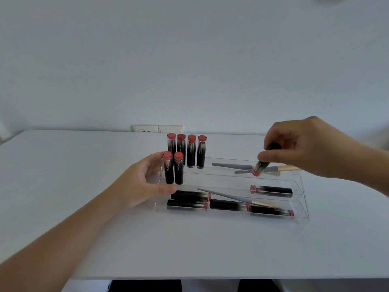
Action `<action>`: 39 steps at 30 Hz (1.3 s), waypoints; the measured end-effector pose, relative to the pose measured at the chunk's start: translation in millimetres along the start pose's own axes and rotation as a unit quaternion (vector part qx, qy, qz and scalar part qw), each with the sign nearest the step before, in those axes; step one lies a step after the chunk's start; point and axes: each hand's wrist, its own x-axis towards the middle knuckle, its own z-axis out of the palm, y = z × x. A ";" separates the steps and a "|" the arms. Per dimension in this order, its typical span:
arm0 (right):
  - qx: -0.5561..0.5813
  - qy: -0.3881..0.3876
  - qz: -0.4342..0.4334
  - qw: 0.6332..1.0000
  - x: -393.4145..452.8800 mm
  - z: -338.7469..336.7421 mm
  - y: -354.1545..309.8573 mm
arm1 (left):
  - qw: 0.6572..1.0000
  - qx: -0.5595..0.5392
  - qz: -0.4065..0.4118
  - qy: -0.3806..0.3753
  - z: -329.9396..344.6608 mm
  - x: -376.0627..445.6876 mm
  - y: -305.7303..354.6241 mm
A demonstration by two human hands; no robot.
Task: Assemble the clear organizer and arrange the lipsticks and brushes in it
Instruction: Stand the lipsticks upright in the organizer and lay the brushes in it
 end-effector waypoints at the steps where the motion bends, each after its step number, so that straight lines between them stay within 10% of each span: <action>1: 0.062 -0.004 0.032 0.998 0.8 1.5 -1.3 | 1.000 0.002 0.000 0.000 0.0 0.2 0.0; 8: 0.475 -0.079 0.212 0.850 -3.8 27.1 -5.0 | 1.000 0.005 -0.011 0.005 -0.2 -0.6 0.5; 19: 0.642 -0.136 0.183 0.732 -20.7 68.5 -12.8 | 1.000 0.017 -0.013 0.008 0.1 -1.4 -0.4; 25: 0.603 -0.113 0.176 0.770 -19.3 77.2 -21.1 | 1.000 0.019 -0.018 0.018 0.8 -0.6 -1.0; 31: 0.396 0.000 0.128 0.909 -6.9 80.9 -38.2 | 0.999 0.027 -0.022 0.019 0.3 -1.6 -1.3; 39: 0.245 0.047 0.100 0.963 10.9 115.9 -58.7 | 0.999 0.010 -0.026 0.021 -2.4 -1.4 -2.8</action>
